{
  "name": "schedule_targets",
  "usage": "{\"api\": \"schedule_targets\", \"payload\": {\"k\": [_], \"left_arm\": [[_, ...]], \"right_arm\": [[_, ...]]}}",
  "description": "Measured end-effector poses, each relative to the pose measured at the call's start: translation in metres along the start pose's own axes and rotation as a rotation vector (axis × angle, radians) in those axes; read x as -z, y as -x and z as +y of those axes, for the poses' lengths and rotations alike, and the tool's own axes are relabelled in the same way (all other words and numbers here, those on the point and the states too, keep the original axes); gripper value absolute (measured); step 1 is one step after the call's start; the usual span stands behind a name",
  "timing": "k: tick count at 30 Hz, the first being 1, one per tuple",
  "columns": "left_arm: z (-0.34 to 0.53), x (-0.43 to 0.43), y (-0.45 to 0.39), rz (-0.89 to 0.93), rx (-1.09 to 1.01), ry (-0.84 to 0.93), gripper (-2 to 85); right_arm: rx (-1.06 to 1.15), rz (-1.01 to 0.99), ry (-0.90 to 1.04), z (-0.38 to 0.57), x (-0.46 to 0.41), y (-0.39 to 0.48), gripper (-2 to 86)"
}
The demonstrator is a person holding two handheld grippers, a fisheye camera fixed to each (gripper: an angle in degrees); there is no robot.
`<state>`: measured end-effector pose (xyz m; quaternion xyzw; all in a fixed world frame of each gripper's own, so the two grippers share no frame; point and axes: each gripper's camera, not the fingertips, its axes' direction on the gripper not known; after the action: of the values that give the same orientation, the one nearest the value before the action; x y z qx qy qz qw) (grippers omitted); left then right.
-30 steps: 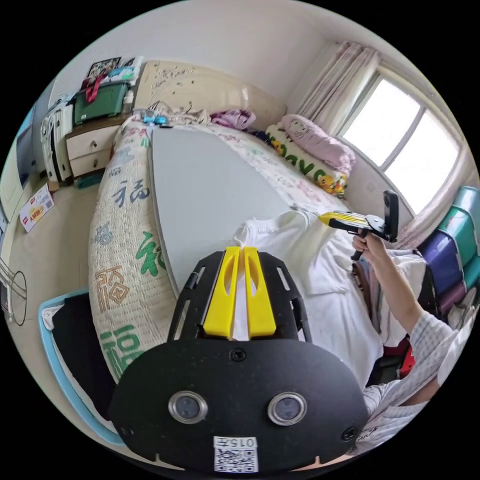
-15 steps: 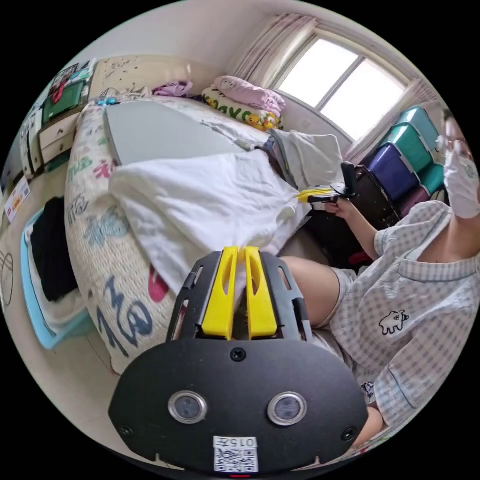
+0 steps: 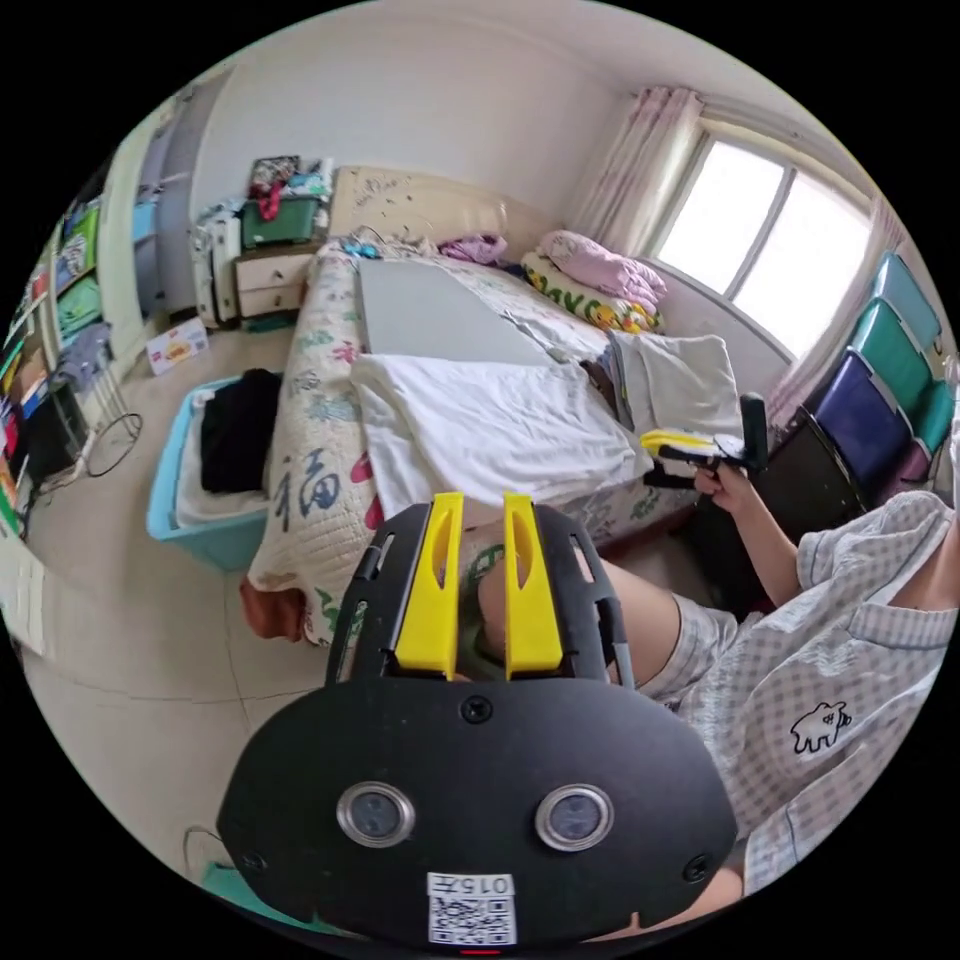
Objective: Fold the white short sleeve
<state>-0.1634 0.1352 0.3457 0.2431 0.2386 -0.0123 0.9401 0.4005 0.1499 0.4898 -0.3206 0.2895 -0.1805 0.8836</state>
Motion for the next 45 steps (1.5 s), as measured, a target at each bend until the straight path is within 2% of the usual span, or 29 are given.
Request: {"api": "schedule_targets", "payload": {"k": [5,11,17,20,22,24,26,32,36,41,45], "left_arm": [[0.045,0.088,-0.058,-0.205,0.108,-0.265,7.1],[0.080,0.165,-0.130,-0.453,0.143,-0.458,6.8],[0.094,0.210,-0.173,-0.518,0.138,-0.594,6.1],[0.096,0.220,-0.187,-0.535,0.117,-0.621,6.8],[0.091,0.224,-0.198,-0.485,0.067,-0.490,7.6],[0.092,0.229,-0.214,-0.531,0.039,-0.423,7.8],[0.097,0.235,-0.231,-0.629,0.043,-0.446,7.6],[0.093,0.230,-0.250,-0.560,0.008,-0.536,7.7],[0.079,0.211,-0.254,-0.505,-0.012,-0.508,8.3],[0.062,0.200,-0.249,-0.349,0.010,-0.497,8.8],[0.062,0.200,-0.248,-0.332,0.040,-0.520,8.8]], "right_arm": [[0.065,0.003,-0.018,0.031,-0.034,0.010,6.4],[0.083,-0.020,-0.081,0.050,-0.058,0.011,6.3],[0.038,-0.024,-0.092,0.073,-0.085,0.007,6.1],[0.062,0.001,-0.090,0.080,-0.096,0.012,6.1],[0.060,-0.011,-0.094,0.083,-0.101,0.013,6.1],[0.060,-0.022,-0.099,0.086,-0.107,0.016,6.1],[0.059,-0.028,-0.097,0.089,-0.112,0.021,6.1],[-0.009,-0.010,-0.175,0.112,-0.100,0.023,6.1],[0.001,0.014,-0.172,0.129,-0.094,0.023,6.1],[-0.039,0.009,-0.180,0.158,-0.090,0.023,6.1],[-0.011,0.028,-0.152,0.171,-0.091,0.031,6.2]]}}
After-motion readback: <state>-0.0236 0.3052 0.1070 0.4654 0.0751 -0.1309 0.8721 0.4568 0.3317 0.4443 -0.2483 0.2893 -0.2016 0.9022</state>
